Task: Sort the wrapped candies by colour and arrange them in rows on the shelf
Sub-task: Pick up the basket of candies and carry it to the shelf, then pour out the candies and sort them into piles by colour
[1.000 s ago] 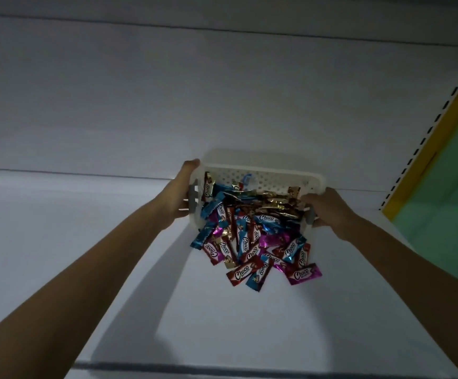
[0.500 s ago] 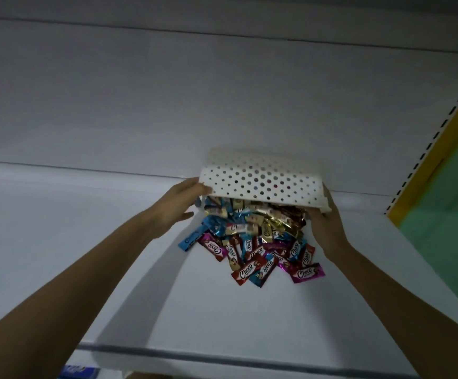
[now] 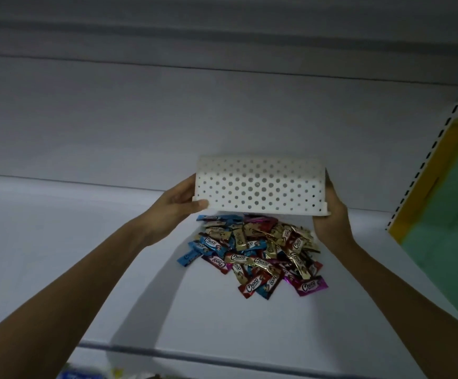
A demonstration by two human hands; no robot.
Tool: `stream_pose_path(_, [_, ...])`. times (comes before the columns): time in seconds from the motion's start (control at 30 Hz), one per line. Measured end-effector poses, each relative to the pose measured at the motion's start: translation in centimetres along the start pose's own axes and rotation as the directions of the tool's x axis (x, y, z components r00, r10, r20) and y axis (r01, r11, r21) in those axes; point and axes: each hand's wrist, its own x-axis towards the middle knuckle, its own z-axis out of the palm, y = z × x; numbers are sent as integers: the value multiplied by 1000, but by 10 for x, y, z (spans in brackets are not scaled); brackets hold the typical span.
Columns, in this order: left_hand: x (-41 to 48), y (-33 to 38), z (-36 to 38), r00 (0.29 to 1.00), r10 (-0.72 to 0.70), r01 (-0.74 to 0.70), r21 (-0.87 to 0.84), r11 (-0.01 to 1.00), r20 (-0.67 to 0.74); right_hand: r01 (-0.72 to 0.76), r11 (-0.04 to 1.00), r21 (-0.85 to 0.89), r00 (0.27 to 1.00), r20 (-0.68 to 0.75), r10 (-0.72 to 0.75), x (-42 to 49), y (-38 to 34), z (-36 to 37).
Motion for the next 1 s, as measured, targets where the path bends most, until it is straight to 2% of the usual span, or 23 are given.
stream_pose_path(0.1, [-2,12,8,994,-45,46,9,999,-100,-132,991,9,984,-120,132,9,2,-9])
stream_pose_path(0.17, [0,23,13,993,-26,33,54,998,-117,-367,930,5,912,-194,361,21,-3,-23])
stream_pose_path(0.2, [2,28,17,991,3,5,60,998,-132,-475,880,-1,866,-176,467,24,-8,-32])
stream_pose_path(0.27, [5,36,26,988,56,-50,47,998,-147,-593,805,24,800,-90,593,21,-18,-50])
stream_pose_path(0.37, [9,40,41,990,69,-70,-2,998,-124,-607,795,17,794,-21,607,-1,-35,-68])
stream_pose_path(0.47, [17,37,60,991,48,-44,39,998,-125,-619,778,-106,786,-67,615,-22,-43,-90])
stream_pose_path(0.53, [26,30,81,986,41,-32,63,997,-159,-656,744,-123,754,-83,651,-34,-45,-109])
stream_pose_path(0.63, [40,23,128,962,78,-70,39,997,-261,-747,663,43,660,-70,748,-55,-48,-137])
stream_pose_path(0.7, [54,21,169,966,60,-80,-71,994,-250,-773,611,169,616,-26,787,-73,-50,-154])
stream_pose_path(0.77, [68,21,215,983,-15,-23,-211,977,-182,-768,563,305,593,5,806,-91,-50,-164])
stream_pose_path(0.87, [72,15,282,994,-106,97,-271,958,-19,-742,450,497,535,33,844,-110,-49,-166])
stream_pose_path(0.93, [63,10,314,990,-118,136,-315,939,75,-719,422,552,508,5,861,-116,-45,-168])
stream_pose_path(1.0, [60,4,331,977,-172,204,-335,920,124,-738,418,531,488,-9,873,-119,-41,-174])
